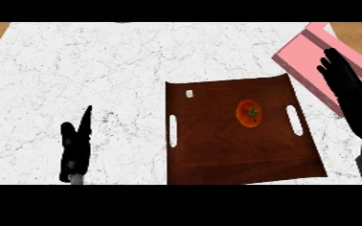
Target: Pick the tomato from the tray and place it in the cardboard box
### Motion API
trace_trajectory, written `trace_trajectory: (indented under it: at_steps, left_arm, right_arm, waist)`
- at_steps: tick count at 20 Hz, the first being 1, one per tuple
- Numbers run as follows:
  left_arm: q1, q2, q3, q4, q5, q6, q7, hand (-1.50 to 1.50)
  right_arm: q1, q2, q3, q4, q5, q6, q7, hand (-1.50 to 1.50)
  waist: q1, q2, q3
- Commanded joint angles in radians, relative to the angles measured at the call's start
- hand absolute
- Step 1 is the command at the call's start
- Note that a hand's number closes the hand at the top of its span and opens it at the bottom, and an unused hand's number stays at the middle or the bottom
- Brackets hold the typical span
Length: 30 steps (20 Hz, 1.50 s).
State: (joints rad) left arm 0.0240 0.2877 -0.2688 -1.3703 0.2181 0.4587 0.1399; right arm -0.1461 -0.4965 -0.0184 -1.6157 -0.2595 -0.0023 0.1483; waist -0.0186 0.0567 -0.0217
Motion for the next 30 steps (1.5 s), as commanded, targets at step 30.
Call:
trace_trajectory:
  at_steps: [30]
  left_arm:
    - [-0.252,0.256,-0.08,-0.263,-0.059,-0.297,-0.154,0.0]
  right_arm:
    - [-0.138,-0.426,0.146,-0.189,0.68,0.39,-0.925,-1.5]
  waist:
    - [0.015,-0.05,0.023]
